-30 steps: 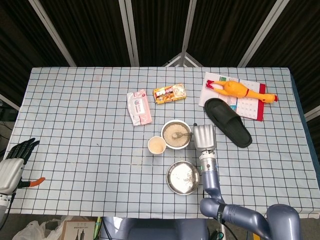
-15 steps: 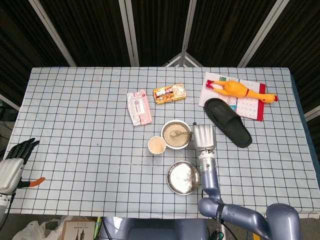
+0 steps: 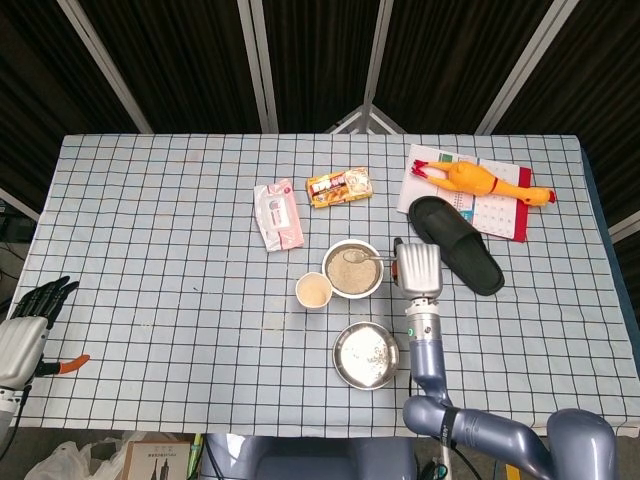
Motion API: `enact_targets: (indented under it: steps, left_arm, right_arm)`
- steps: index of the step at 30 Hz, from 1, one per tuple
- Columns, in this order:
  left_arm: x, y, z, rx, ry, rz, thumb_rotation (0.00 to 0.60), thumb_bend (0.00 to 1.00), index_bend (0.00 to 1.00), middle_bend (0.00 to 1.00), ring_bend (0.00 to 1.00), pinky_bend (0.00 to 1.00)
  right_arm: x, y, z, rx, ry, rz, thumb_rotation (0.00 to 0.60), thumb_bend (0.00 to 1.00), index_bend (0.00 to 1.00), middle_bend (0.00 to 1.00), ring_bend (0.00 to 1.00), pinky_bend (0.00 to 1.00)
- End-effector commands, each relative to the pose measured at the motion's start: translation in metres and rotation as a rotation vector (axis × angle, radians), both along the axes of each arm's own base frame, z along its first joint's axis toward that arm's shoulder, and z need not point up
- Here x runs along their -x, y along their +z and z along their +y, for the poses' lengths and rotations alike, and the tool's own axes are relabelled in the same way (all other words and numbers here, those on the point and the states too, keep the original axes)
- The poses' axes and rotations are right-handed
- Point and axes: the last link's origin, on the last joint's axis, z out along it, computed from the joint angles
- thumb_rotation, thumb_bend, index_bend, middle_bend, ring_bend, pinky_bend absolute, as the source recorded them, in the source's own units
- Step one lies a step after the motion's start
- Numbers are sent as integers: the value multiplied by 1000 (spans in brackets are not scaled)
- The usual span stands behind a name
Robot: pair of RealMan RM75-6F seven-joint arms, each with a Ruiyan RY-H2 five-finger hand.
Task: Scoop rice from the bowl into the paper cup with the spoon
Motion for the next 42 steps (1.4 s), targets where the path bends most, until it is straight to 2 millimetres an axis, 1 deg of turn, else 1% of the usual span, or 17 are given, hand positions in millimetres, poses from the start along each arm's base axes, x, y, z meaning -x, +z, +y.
enact_targets:
  steps: [1, 7, 14, 23, 27, 32, 42]
  left_arm:
    - [0, 0, 0, -1, 2, 1, 600, 0, 0, 0, 0, 0]
    - [0, 0, 0, -2, 6, 1, 600, 0, 0, 0, 0, 0]
    - [0, 0, 0, -1, 7, -7, 600, 0, 0, 0, 0, 0]
    - [0, 1, 0, 3, 7, -16, 600, 0, 0, 0, 0, 0]
    - [0, 2, 1, 1, 8, -23, 600, 0, 0, 0, 0, 0]
    - [0, 3, 1, -1, 10, -29, 600, 0, 0, 0, 0, 0]
    - [2, 3, 1, -2, 30, -16, 600, 0, 0, 0, 0, 0]
  right_arm:
    - [-3, 5, 1, 8, -7, -41, 600, 564, 644, 893, 1000, 1000]
    - [-18, 11, 5, 10, 23, -57, 600, 564, 644, 894, 1000, 1000]
    - [-33, 17, 9, 19, 65, -25, 600, 564, 648, 894, 1000, 1000]
    - [-46, 11, 21, 10, 117, 34, 600, 564, 648, 893, 1000, 1000]
    - [-47, 5, 28, 4, 145, 72, 600, 566, 648, 893, 1000, 1000]
    - [-43, -1, 36, -1, 166, 105, 600, 570, 648, 893, 1000, 1000]
    - [-38, -6, 45, 22, 255, 205, 600, 572, 648, 893, 1000, 1000]
